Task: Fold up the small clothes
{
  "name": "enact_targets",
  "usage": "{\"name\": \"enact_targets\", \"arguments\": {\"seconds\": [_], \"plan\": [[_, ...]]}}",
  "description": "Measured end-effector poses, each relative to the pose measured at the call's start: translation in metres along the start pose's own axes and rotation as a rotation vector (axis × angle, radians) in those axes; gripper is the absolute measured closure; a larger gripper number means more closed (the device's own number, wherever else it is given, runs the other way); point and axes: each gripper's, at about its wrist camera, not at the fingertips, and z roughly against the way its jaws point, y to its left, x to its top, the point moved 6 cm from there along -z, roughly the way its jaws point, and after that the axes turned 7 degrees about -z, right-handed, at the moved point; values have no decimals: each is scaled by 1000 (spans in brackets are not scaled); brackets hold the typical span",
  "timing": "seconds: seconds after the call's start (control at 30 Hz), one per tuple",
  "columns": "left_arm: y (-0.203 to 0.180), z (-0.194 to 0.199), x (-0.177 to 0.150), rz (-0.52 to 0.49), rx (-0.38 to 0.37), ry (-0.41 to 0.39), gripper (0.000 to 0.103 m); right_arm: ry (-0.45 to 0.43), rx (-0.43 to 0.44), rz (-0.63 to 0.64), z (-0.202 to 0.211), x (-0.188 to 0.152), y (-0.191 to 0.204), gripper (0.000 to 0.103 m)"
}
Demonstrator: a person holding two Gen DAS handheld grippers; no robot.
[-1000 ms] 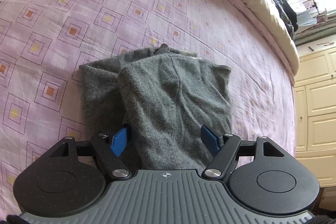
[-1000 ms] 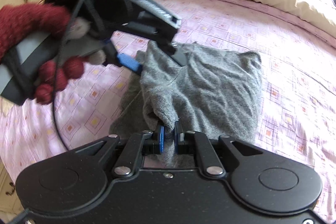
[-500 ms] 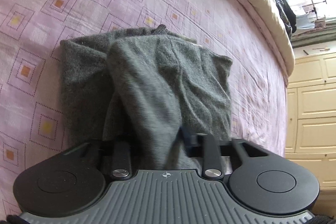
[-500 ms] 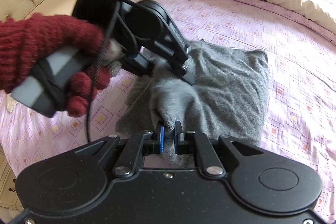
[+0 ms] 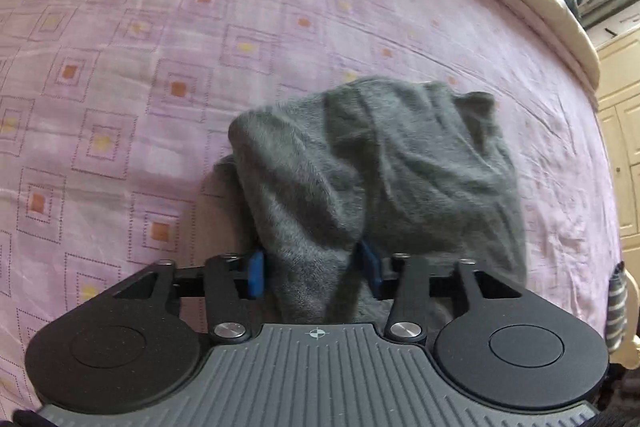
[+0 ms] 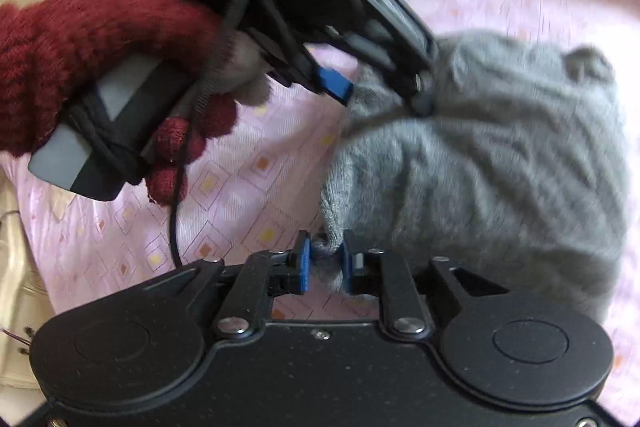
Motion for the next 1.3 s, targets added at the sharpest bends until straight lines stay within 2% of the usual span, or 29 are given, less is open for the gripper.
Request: {"name": "enact_targets", "arguments": {"seconds": [0.07, 0.13, 0.27, 0.43, 0.53, 0.63, 0.73, 0.77, 0.83, 0.97, 1.07, 1.2, 1.3], "plan": [[8, 7, -2, 69, -42, -30, 50, -36, 33, -33, 15, 1, -7, 64], [8, 22, -6, 59, 13, -77, 48, -75, 51, -53, 35, 2, -18, 51], [-12, 55, -13, -69, 109, -184, 48, -141, 49, -105, 69, 4, -48, 47], [-44, 71, -28, -128, 74, -245, 47, -187, -51, -174, 82, 16, -92, 45], [-62, 63, -40, -160, 55, -270, 47, -215, -109, -220, 79, 28, -113, 45], [-67, 43, -55, -206, 53, -248, 47, -242, -120, -257, 77, 42, -125, 45], [-49, 10, -72, -224, 122, -121, 46, -244, -97, -244, 68, 57, -127, 45], [-42, 2, -77, -204, 114, -90, 42, -240, -81, -227, 66, 61, -125, 45], [-36, 3, -79, -186, 74, -117, 40, -221, -40, -192, 59, 68, -117, 44], [-38, 2, -76, -219, 82, -93, 40, -140, 21, -125, 31, 78, -112, 41], [-38, 1, -75, -199, 78, -94, 38, -106, -42, -122, 11, 91, -131, 41], [-38, 1, -75, -181, 69, -95, 37, -145, -165, -215, 9, 118, -173, 41], [-37, 2, -75, -165, 58, -94, 35, -196, -152, -304, 27, 126, -194, 40]]}}
